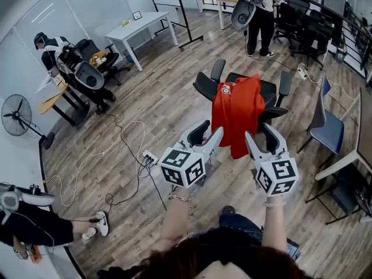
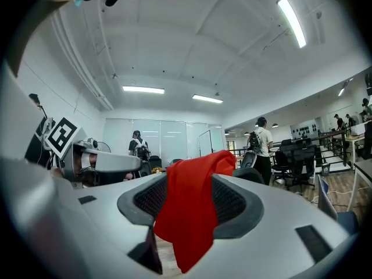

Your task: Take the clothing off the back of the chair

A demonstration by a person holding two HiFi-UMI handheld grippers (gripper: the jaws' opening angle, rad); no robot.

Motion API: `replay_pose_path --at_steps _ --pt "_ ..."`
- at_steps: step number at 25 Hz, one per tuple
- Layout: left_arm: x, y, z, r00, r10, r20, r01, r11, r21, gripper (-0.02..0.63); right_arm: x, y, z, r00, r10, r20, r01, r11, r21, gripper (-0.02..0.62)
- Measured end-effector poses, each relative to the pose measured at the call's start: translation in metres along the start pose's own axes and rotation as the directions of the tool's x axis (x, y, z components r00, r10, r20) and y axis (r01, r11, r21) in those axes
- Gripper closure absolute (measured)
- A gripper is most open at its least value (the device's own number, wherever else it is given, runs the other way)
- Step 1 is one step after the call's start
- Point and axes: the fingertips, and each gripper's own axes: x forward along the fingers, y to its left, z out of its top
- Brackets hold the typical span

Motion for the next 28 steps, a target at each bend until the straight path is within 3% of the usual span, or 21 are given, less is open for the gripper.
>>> replay_pose_path --at_steps 6,20,28 --pt "0.031 0.016 -0.014 1.0 -0.016 -0.025 0.014 0.998 -0.06 0.338 0.023 -0.024 -0.022 0.999 0.013 -0.053 -0.011 0.999 0.039 0.335" --pt "0.084 0.042 -0.039 0.992 -0.059 -0.111 0.043 0.989 -0.145 0.255 0.066 -0.038 -0.053 0.989 0.095 -0.112 -0.081 0.989 0.127 0.288" --pt "0.097 0.045 -0.04 0.981 -0.151 -0.121 0.127 0.974 -0.187 0.247 0.089 -0.033 -0.052 0.98 0.161 -0.118 -0.146 0.981 0.13 0.285"
